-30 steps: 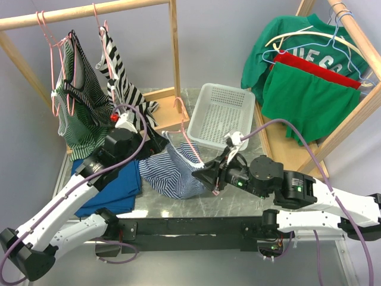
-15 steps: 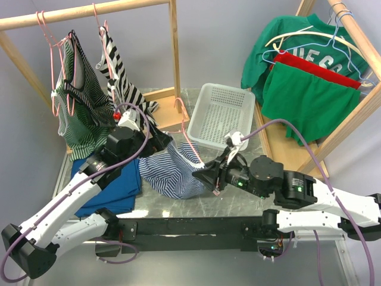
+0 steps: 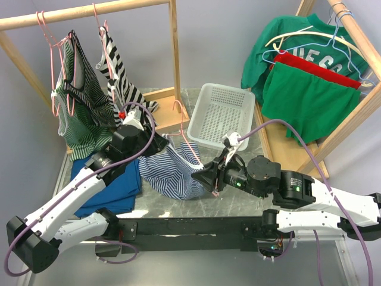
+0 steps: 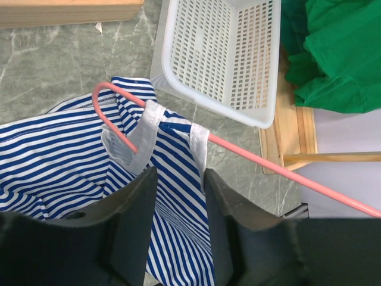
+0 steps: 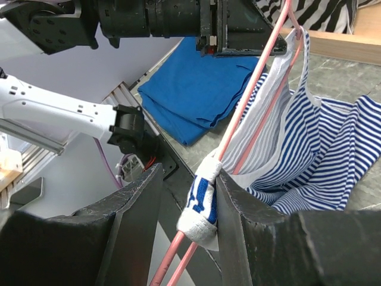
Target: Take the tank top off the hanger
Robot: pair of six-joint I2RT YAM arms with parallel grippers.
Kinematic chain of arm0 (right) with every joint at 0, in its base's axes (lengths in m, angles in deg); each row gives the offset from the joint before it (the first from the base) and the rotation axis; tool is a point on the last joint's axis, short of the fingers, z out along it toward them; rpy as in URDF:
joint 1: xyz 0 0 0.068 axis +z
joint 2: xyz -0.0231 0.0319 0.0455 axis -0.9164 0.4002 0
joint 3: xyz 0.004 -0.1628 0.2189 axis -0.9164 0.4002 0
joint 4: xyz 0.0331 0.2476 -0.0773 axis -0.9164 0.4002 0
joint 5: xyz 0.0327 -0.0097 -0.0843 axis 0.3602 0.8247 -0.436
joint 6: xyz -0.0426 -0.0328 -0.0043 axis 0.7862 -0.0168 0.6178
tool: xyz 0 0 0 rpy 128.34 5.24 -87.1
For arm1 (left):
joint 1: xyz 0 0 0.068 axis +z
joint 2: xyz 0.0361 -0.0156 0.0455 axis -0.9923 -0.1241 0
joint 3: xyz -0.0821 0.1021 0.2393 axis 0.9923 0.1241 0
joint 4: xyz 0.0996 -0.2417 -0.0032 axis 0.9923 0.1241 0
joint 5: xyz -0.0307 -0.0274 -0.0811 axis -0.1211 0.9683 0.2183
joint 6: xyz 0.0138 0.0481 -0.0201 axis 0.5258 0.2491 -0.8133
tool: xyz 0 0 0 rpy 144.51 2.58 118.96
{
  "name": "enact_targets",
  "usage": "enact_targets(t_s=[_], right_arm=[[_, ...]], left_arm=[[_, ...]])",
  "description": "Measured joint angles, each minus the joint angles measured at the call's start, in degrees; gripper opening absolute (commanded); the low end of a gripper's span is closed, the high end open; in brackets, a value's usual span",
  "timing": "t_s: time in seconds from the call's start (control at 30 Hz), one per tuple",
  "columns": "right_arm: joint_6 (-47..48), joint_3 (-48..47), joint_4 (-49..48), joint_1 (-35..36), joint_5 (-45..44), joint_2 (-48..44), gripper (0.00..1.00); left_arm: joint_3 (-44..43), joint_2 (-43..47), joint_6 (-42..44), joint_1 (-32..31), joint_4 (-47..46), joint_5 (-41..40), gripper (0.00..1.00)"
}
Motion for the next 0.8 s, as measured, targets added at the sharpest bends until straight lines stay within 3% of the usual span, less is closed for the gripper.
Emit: enact_targets(t_s=[0.17, 0.3, 0.4, 0.57, 0.8], right_arm=[[0.0, 0.0, 0.4, 0.0, 0.3, 0.0, 0.00], [-0.1, -0.2, 0.6, 0.0, 0.8, 0.5, 0.00], [-0.1, -0.2, 0.7, 0.0, 1.7, 1.1, 0.00], [-0.1, -0.4, 1.0, 0.1, 2.4, 2.4, 0.00], [-1.2, -0.5, 4.2, 1.0, 1.6, 2.0, 0.00]], left_arm=[[0.0, -0.7, 0.2, 0.0, 0.0, 0.0, 0.35], [0.0, -2.1, 0.3, 0.0, 0.0, 0.0, 0.25], [0.0, -2.8, 0.5, 0.0, -0.3, 0.0, 0.01], [-0.7, -5.6, 1.4, 0.0, 0.1, -1.3, 0.01], [-3.7, -8.6, 3.0, 0.3, 4.6, -9.8, 0.01]])
